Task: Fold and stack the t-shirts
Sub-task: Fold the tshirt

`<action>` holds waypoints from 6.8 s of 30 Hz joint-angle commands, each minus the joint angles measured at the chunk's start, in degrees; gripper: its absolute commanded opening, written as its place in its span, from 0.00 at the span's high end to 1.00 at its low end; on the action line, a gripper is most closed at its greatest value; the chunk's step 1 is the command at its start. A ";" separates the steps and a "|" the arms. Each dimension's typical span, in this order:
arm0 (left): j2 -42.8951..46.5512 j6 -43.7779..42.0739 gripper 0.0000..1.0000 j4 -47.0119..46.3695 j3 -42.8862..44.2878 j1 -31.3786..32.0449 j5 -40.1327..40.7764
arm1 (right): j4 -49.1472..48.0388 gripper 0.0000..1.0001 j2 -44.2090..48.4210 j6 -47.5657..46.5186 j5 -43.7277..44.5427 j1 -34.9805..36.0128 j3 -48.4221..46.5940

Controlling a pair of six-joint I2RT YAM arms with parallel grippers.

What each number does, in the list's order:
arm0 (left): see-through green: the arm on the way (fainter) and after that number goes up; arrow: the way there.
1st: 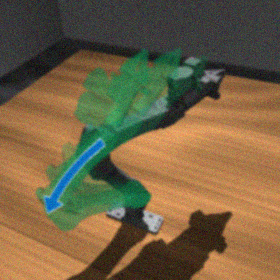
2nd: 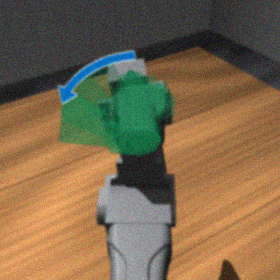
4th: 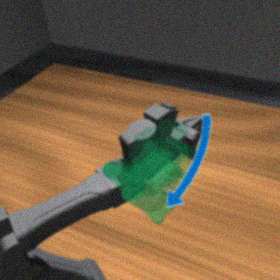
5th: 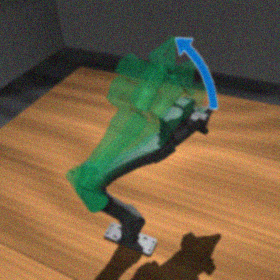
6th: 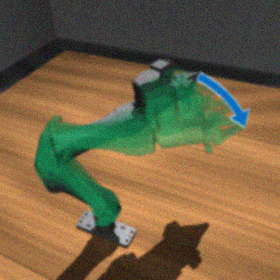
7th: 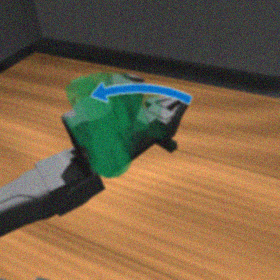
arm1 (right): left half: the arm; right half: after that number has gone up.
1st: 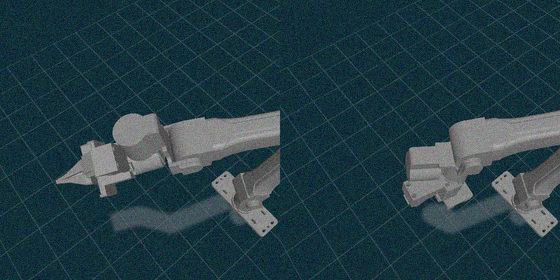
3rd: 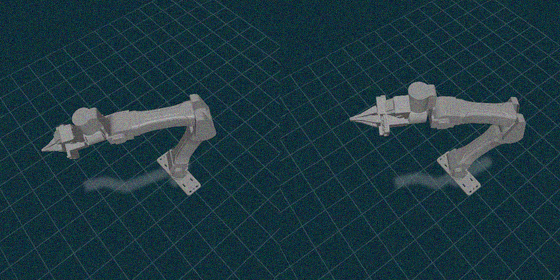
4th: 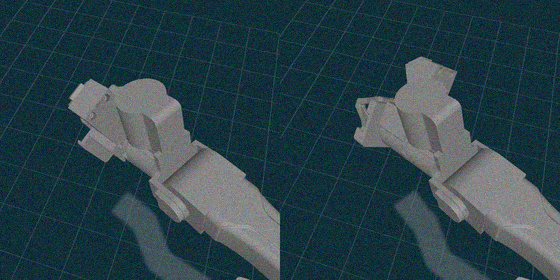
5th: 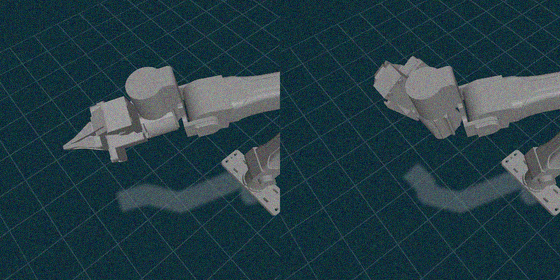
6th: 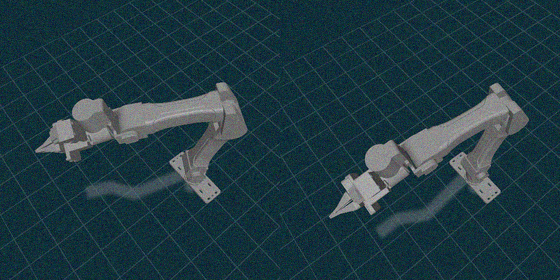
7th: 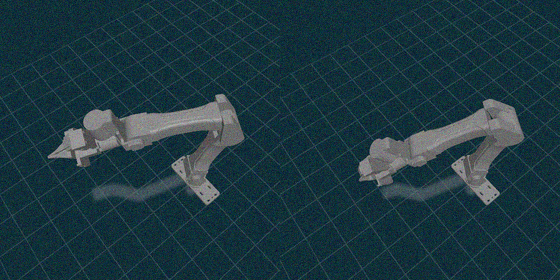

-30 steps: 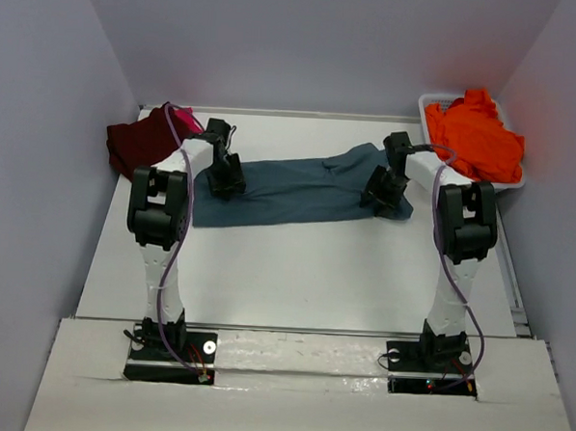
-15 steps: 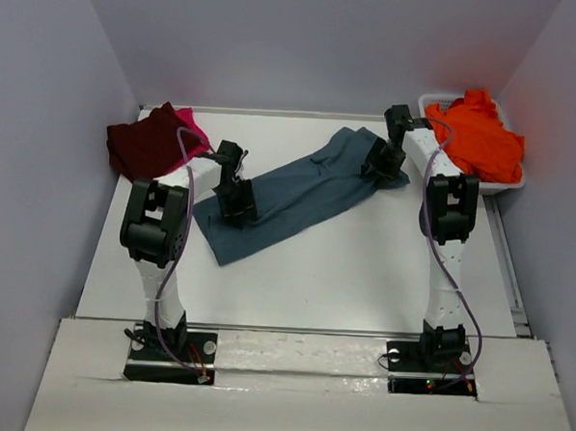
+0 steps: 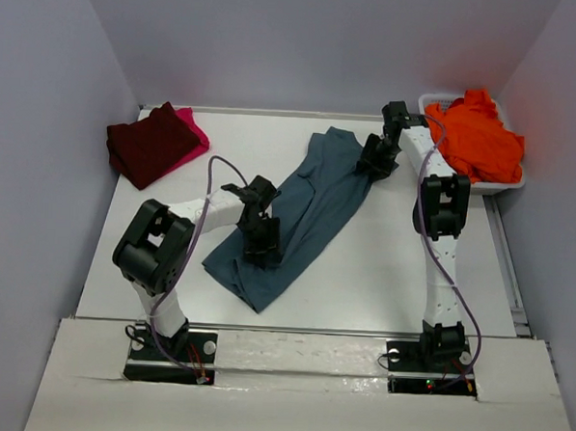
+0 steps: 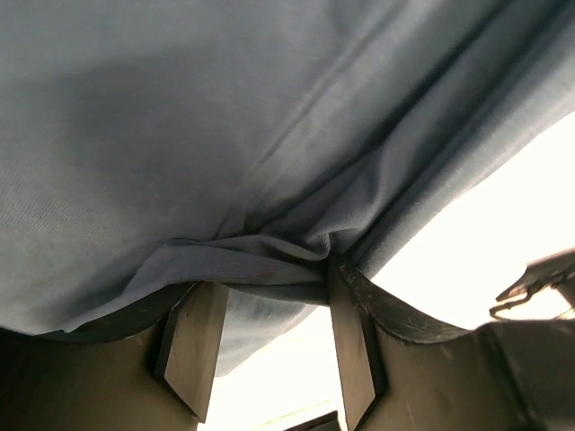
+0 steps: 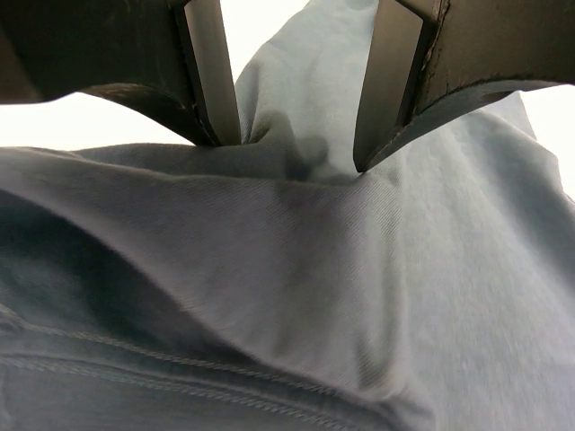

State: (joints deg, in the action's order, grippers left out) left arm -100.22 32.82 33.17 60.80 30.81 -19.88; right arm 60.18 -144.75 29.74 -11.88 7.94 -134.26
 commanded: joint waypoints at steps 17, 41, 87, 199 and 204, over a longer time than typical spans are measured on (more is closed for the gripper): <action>11.98 5.50 0.41 8.93 5.12 3.82 11.96 | -2.70 0.36 7.01 -4.60 -4.82 0.05 4.00; -0.66 -10.05 0.43 8.93 26.03 9.35 15.22 | -7.79 0.37 18.89 -1.26 -10.00 0.58 19.11; -13.59 -13.31 0.42 11.39 23.23 4.18 7.57 | -9.21 0.38 2.01 -2.31 -10.80 -0.47 6.20; 14.53 -4.78 0.42 14.82 -7.27 6.11 11.61 | -14.48 0.12 -17.32 3.66 -30.48 -6.98 -9.89; 12.07 -5.04 0.42 14.64 -5.95 6.63 14.07 | -14.57 0.12 -17.24 3.58 -30.48 -6.98 -9.80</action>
State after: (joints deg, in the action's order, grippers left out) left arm -87.24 28.58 47.37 52.16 37.04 -8.49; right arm 45.93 -158.95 36.27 -50.46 1.02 -146.61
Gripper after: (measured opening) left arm 0.585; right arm 0.873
